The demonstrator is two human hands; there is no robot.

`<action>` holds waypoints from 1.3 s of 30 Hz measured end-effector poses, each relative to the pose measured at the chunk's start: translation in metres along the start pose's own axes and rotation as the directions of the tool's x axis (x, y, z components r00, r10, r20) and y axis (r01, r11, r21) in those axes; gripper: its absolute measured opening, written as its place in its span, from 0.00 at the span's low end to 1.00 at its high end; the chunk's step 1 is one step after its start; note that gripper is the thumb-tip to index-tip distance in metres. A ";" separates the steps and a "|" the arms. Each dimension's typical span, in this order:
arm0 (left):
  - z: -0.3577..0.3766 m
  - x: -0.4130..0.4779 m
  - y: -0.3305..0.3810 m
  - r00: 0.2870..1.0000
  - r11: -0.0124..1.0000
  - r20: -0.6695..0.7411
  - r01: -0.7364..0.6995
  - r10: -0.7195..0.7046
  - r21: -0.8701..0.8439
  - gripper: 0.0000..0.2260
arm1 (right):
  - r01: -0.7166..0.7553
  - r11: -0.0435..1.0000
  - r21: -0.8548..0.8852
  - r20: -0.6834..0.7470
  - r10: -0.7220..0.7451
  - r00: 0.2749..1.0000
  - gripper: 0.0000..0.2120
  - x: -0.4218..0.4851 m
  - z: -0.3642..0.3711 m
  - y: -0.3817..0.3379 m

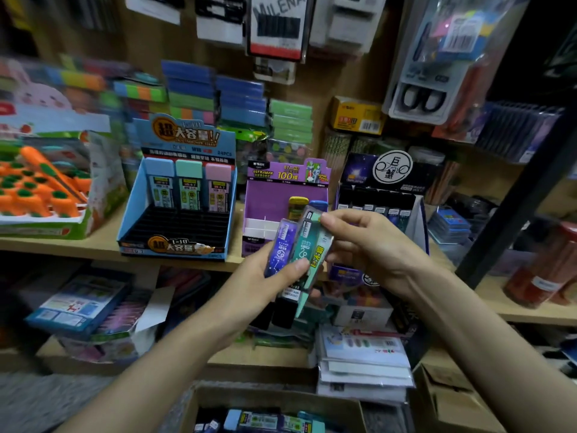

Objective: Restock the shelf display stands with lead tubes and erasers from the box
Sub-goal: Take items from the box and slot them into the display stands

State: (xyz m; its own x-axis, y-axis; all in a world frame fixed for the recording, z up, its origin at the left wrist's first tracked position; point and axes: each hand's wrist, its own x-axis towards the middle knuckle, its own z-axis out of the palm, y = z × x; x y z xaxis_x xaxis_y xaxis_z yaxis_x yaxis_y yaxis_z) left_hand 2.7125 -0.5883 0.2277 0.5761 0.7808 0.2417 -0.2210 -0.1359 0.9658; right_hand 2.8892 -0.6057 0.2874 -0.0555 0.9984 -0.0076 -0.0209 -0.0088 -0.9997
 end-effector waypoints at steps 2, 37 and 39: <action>-0.003 -0.002 0.002 0.998 0.999 -0.055 -0.017 0.019 0.039 0.13 | 0.009 1.000 0.023 -0.064 -0.007 0.998 0.09 -0.001 -0.001 -0.003; -0.088 -0.031 0.030 0.903 0.975 -0.425 0.027 0.070 0.219 0.11 | 0.113 0.920 -0.375 0.115 -0.074 0.991 0.08 0.039 0.087 -0.001; -0.096 -0.036 0.033 0.897 0.969 -0.435 0.031 0.081 0.245 0.10 | 0.147 0.910 -0.388 0.191 -0.077 0.979 0.09 0.050 0.104 -0.009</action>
State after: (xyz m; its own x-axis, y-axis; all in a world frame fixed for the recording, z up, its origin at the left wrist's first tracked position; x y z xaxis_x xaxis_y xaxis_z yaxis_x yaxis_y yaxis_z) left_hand 2.6090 -0.5628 0.2422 0.1568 0.9544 0.2541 -0.0037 -0.2567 0.9665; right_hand 2.7832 -0.5611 0.2980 -0.2429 0.9673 0.0731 0.3605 0.1600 -0.9189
